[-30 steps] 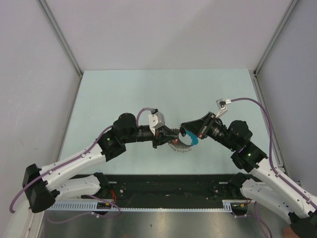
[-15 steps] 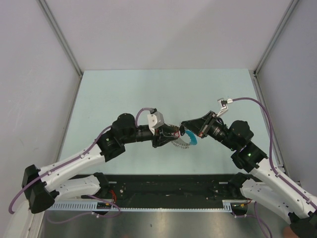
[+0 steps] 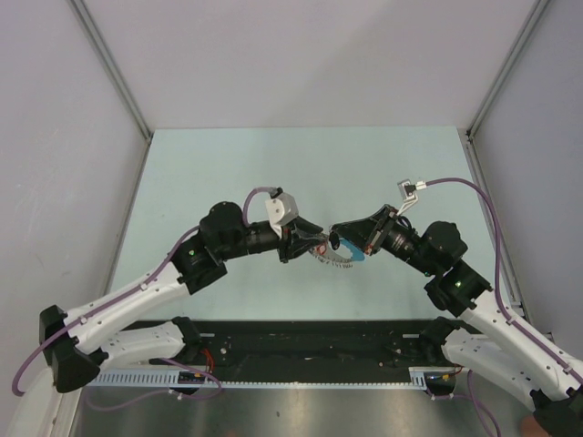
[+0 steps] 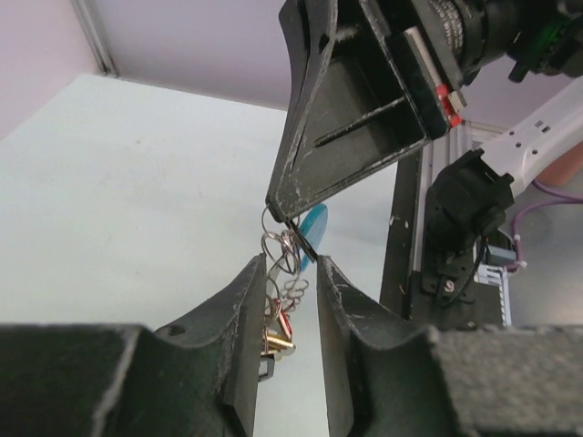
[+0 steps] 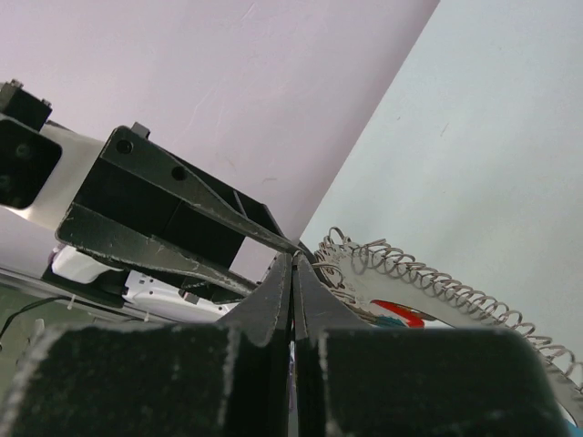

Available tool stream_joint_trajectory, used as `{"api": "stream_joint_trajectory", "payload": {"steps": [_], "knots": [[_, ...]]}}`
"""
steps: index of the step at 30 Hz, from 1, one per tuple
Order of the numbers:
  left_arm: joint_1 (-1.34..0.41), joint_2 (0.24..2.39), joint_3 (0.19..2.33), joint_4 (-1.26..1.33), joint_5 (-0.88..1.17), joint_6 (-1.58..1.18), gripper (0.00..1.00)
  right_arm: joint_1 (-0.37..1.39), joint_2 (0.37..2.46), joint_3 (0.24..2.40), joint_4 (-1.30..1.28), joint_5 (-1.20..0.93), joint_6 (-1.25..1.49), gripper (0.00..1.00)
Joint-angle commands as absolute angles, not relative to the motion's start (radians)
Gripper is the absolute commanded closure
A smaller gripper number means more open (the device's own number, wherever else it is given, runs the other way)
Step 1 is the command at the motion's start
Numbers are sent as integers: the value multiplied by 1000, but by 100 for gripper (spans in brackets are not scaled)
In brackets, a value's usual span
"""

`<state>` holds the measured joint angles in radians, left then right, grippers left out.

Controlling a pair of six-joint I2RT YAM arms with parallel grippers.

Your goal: Remove the keys from the keyring

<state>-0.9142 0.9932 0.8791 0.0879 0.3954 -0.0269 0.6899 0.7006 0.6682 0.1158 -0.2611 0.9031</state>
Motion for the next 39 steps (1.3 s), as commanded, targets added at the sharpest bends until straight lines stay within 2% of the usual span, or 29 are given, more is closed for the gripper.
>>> {"api": "stream_joint_trajectory", "payload": {"steps": [1, 10, 16, 21, 28, 39], "knots": [[-919, 1041, 985, 6, 428, -87, 68, 698, 667, 687, 201, -272, 868, 100], [-919, 1084, 996, -23, 448, -118, 71, 732, 655, 687, 193, -249, 835, 100], [-919, 1091, 991, -25, 460, -107, 78, 749, 647, 687, 193, -242, 825, 100], [-919, 1072, 965, -3, 466, -94, 100, 753, 632, 686, 161, -219, 798, 100], [-920, 1022, 925, 25, 426, -91, 99, 730, 592, 687, 61, -147, 712, 100], [-939, 945, 850, 103, 411, -54, 100, 713, 618, 666, 78, -160, 725, 100]]}}
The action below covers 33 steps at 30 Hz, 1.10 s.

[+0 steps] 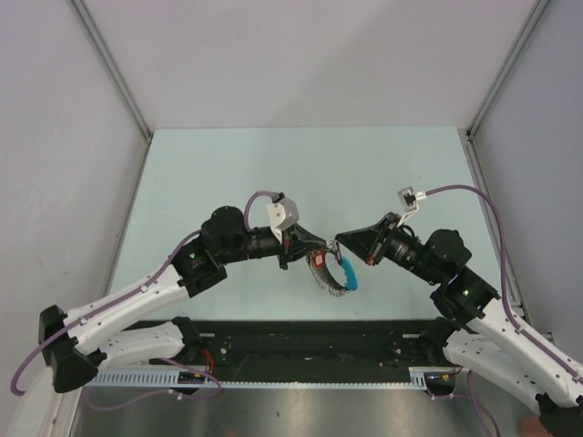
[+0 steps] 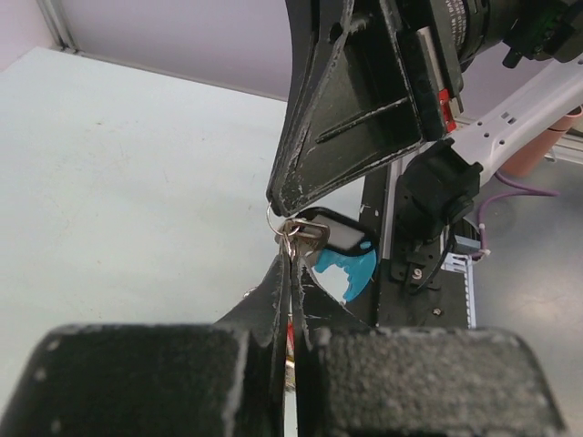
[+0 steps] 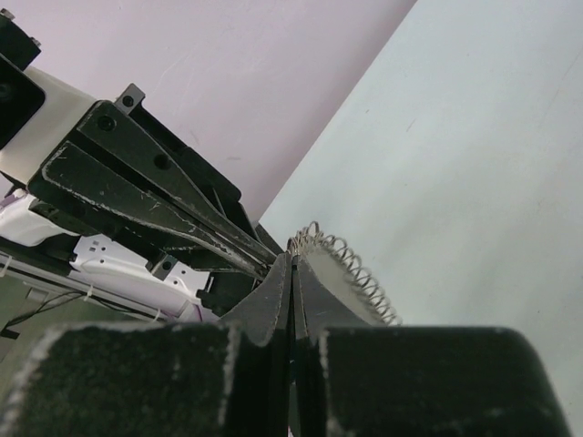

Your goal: Remove the keys from the keyring

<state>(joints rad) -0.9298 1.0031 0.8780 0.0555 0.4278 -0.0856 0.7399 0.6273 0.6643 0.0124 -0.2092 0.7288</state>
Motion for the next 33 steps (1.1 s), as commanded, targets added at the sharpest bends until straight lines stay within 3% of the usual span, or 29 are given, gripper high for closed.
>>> {"api": "stream_joint_trajectory", "payload": {"steps": [1, 11, 15, 17, 18, 21, 27, 33], "knots": [[-939, 931, 839, 110, 394, -54, 99, 712, 620, 666, 75, -158, 726, 100], [-942, 899, 795, 195, 379, -46, 100, 712, 641, 641, 100, -169, 742, 100], [-942, 919, 833, 91, 351, -14, 100, 712, 635, 641, 124, -195, 723, 100], [-940, 936, 868, 43, 330, 24, 91, 712, 634, 641, 144, -224, 687, 100], [-940, 940, 879, 19, 331, 37, 79, 709, 634, 640, 150, -233, 678, 100], [-940, 954, 923, -69, 333, 84, 68, 703, 643, 641, 179, -294, 647, 100], [-940, 988, 995, -155, 391, 112, 59, 693, 663, 640, 232, -388, 644, 100], [-940, 1020, 1055, -221, 402, 143, 59, 693, 680, 643, 278, -433, 630, 100]]}}
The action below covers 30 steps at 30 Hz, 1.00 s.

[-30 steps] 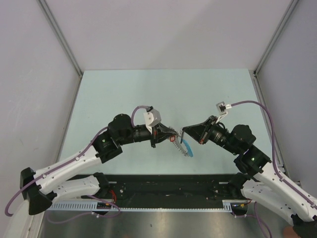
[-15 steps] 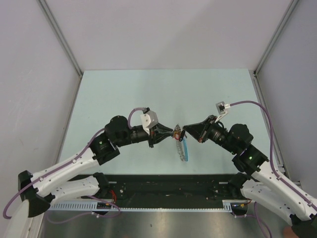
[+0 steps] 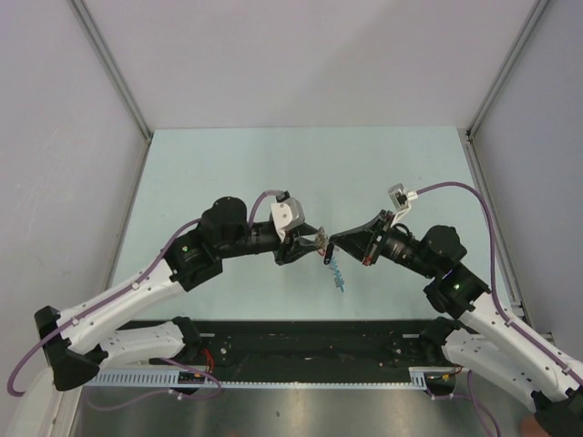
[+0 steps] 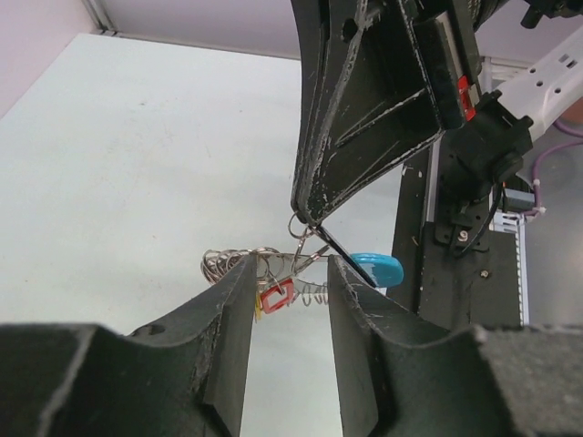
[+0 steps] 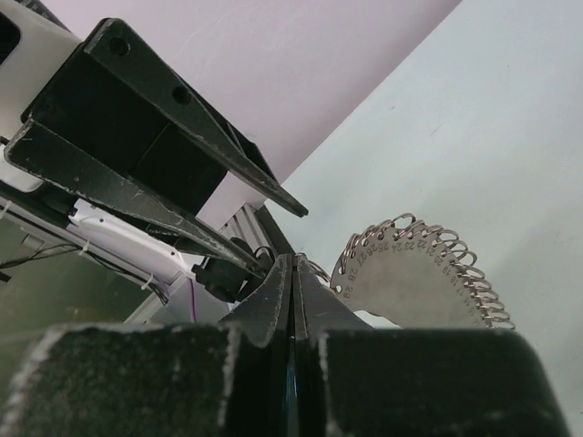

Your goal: Remove the keys from the keyring

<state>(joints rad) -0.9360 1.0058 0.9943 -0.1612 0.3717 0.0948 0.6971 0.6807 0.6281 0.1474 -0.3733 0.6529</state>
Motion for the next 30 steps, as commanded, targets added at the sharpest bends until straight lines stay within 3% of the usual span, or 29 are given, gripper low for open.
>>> {"api": "stream_joint_trajectory", "payload": {"steps": [1, 14, 30], "knots": [[-940, 1025, 1063, -225, 411, 147, 59, 693, 678, 643, 282, -434, 632, 100], [-940, 1060, 1068, -230, 428, 150, 63, 693, 672, 643, 282, -456, 641, 100], [-933, 1022, 1083, -258, 396, 179, 59, 693, 683, 643, 291, -482, 643, 100]]}}
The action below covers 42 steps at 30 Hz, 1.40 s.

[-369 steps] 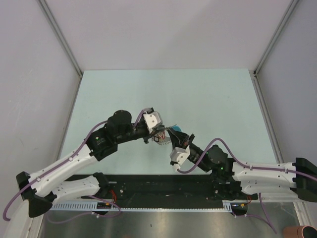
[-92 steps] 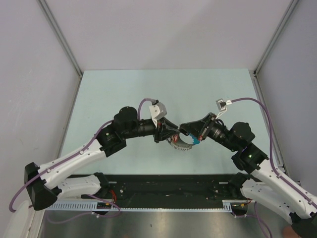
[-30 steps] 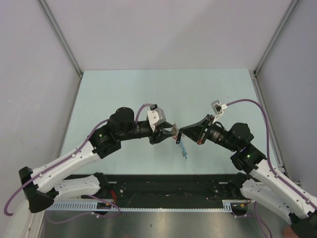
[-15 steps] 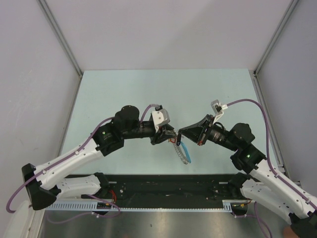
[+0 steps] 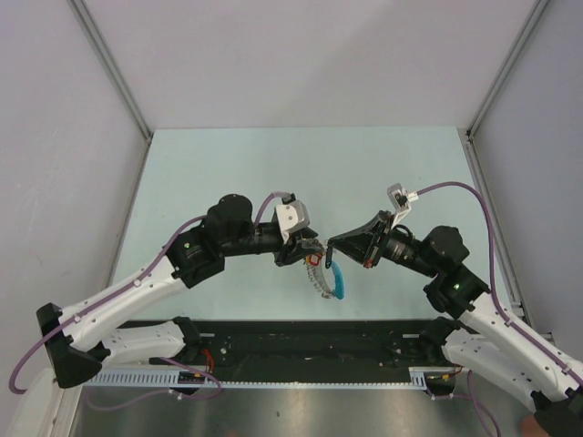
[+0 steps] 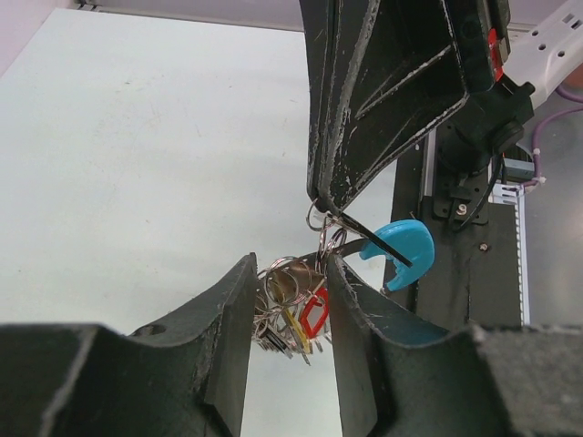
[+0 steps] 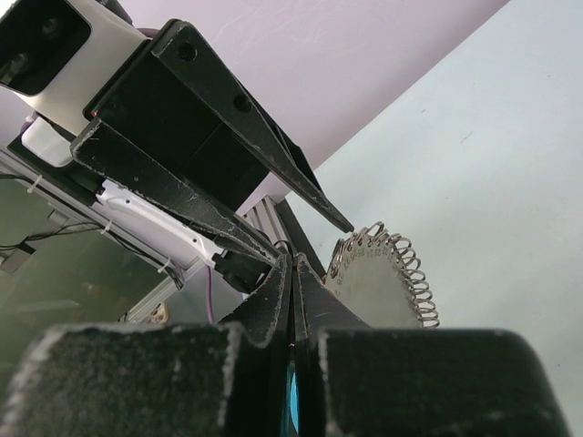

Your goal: Remove the keys from the keyring

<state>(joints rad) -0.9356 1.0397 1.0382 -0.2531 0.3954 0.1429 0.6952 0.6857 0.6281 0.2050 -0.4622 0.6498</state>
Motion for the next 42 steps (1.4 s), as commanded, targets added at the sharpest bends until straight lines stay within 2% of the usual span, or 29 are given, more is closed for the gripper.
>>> {"api": "stream_joint_trajectory", "payload": {"steps": [1, 42], "knots": [[-933, 1020, 1085, -261, 391, 179, 59, 693, 686, 643, 291, -483, 643, 100], [-933, 1022, 1026, -178, 430, 210, 61, 699, 707, 643, 342, -495, 698, 100]]}}
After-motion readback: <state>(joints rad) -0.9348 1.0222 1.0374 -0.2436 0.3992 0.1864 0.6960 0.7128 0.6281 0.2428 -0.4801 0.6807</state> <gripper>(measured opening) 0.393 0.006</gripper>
